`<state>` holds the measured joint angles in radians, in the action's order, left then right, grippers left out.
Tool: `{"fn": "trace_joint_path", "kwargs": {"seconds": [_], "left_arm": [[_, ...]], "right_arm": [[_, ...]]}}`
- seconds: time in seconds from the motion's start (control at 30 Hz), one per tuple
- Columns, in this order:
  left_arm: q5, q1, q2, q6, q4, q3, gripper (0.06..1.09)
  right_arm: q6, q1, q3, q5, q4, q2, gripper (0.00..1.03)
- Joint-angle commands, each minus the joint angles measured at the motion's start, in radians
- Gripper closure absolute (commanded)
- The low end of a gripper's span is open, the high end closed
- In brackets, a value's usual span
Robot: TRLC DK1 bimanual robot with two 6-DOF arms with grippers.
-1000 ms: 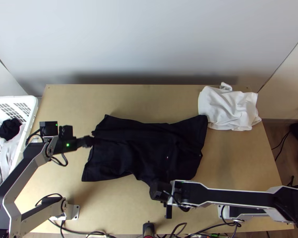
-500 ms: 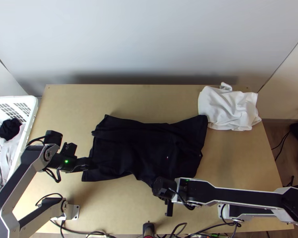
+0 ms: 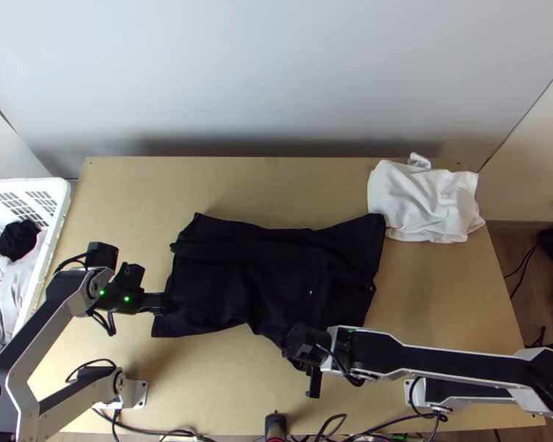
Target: Fold the t-shirt
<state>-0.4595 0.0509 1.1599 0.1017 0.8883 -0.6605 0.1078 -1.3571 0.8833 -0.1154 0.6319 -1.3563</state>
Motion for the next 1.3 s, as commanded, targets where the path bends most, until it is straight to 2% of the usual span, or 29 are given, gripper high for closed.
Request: {"fn": "trace_joint_path", "kwargs": {"seconds": [0.0, 0.2, 0.53, 0.57, 0.6, 0.63, 0.7, 0.73, 0.77, 1.03, 1.13, 1.17, 1.23, 1.27], "left_arm": [[0.079, 0.043, 0.017, 0.090, -0.031, 0.016, 0.11], [0.071, 0.027, 0.011, 0.069, -0.015, 0.015, 0.11], [-0.087, -0.006, 0.043, -0.039, -0.048, 0.027, 0.17], [-0.099, -0.006, 0.047, -0.059, -0.046, 0.030, 0.23], [-0.122, -0.008, 0.046, -0.074, -0.048, 0.035, 0.33], [-0.130, -0.005, 0.043, -0.100, -0.075, 0.045, 0.50], [-0.113, 0.010, 0.037, -0.166, -0.184, 0.085, 1.00], [-0.091, 0.027, 0.035, -0.214, -0.246, 0.101, 1.05], [-0.091, 0.035, 0.040, -0.212, -0.250, 0.102, 1.05], [-0.093, 0.050, 0.037, -0.161, -0.227, 0.104, 1.05], [-0.093, 0.063, 0.027, -0.155, -0.230, 0.090, 1.04], [-0.093, 0.066, 0.015, -0.149, -0.232, 0.079, 0.86], [-0.094, 0.070, -0.008, -0.149, -0.227, 0.070, 0.18], [-0.093, 0.066, -0.019, -0.125, -0.203, 0.067, 0.13]], "right_arm": [[0.000, 0.015, -0.004, 0.000, 0.005, 0.005, 1.00], [-0.003, 0.016, 0.005, 0.000, 0.003, -0.010, 1.00], [0.003, 0.041, 0.014, 0.000, 0.006, -0.012, 1.00], [0.004, 0.046, 0.017, 0.000, 0.008, -0.009, 1.00], [0.007, 0.053, 0.019, 0.002, 0.011, -0.007, 1.00], [0.010, 0.064, 0.022, 0.002, 0.012, -0.004, 1.00], [0.016, 0.092, 0.036, 0.008, 0.026, -0.001, 1.00], [0.020, 0.107, 0.045, 0.010, 0.037, -0.001, 1.00], [0.027, 0.125, 0.052, 0.010, 0.040, 0.003, 1.00], [0.061, 0.320, 0.180, 0.063, 0.107, 0.019, 1.00], [0.061, 0.349, 0.209, 0.077, 0.118, 0.025, 1.00], [0.061, 0.351, 0.206, 0.079, 0.120, 0.028, 1.00], [0.061, 0.349, 0.189, 0.079, 0.121, 0.033, 1.00], [0.059, 0.349, 0.178, 0.079, 0.121, 0.034, 1.00]]}}
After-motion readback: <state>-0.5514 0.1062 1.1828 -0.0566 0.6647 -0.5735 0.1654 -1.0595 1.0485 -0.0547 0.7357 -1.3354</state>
